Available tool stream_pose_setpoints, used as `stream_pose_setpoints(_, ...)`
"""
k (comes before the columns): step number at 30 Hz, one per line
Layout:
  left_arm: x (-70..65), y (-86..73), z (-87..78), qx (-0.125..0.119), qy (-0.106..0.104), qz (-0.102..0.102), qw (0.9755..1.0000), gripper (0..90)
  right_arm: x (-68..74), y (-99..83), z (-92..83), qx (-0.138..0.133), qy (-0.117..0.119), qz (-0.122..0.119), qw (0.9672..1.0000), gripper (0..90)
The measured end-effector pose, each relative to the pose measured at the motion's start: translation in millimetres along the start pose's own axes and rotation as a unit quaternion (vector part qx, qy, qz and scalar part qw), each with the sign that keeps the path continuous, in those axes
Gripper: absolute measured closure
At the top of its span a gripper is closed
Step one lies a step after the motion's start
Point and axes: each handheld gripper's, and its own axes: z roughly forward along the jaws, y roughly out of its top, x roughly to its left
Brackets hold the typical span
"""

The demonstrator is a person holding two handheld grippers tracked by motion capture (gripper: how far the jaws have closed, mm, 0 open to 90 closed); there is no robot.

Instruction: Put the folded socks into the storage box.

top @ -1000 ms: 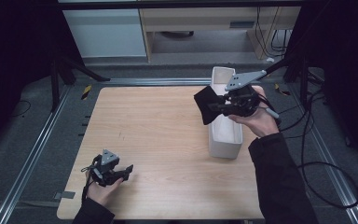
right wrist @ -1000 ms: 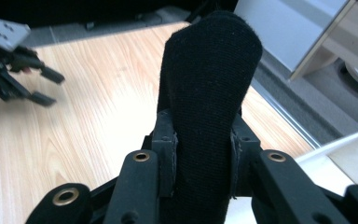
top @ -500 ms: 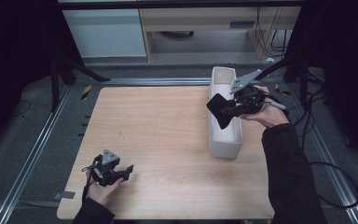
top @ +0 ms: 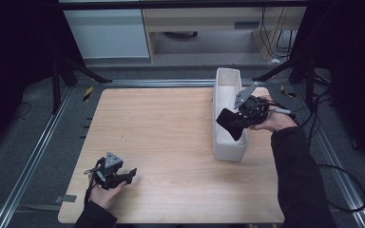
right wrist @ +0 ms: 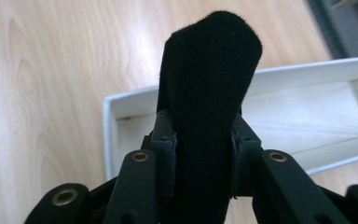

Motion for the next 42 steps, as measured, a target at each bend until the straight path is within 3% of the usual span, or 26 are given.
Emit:
stream_pose_setpoints(4,-0.2,-0.3,0.2,0.001,-0.001,0.001,1.0,34.7,1.9,-6.6,10.7,0.023,0.021,-0.003,0.9995,69.5)
stream_pose_setpoints(8,-0.3,-0.8,1.3,0.005,-0.002,0.002,1.0,34.8,4.0,-14.8,24.7,0.053,0.028,-0.009,0.9982,69.5)
stream_pose_setpoints(12,-0.2,-0.9,1.3,0.005,-0.002,0.001,1.0,34.8,5.7,-19.6,37.1,0.062,0.039,-0.019,0.9971,69.5)
stream_pose_setpoints(19,-1.4,-0.8,2.2,0.007,-0.002,0.004,1.0,34.9,8.7,-21.9,64.7,0.099,0.07,-0.041,0.9918,69.2)
stream_pose_setpoints(26,-1.1,-1.0,2.5,0.009,-0.003,0.003,1.0,34.8,9.6,-23.4,83.9,0.121,0.087,-0.044,0.9878,66.8)
stream_pose_setpoints(31,-2.0,-0.6,2.5,0.009,-0.005,0.006,0.9999,34.7,8.8,-22.1,77.8,0.117,0.086,-0.025,0.9891,57.3)
stream_pose_setpoints(35,-1.8,-1.1,4.0,0.014,-0.007,0.003,0.9999,34.7,7.4,-21.4,67.7,0.095,0.071,-0.018,0.9928,54.6)
stream_pose_setpoints(40,-2.9,-0.4,3.7,0.012,-0.006,0.006,0.9999,34.5,5.5,-16.7,60.0,0.055,0.056,-0.011,0.9968,57.6)
stream_pose_setpoints(42,-2.4,-0.9,3.8,0.014,-0.007,0.004,0.9999,34.5,5.9,-14.9,62.3,0.062,0.057,-0.006,0.9964,65.4)
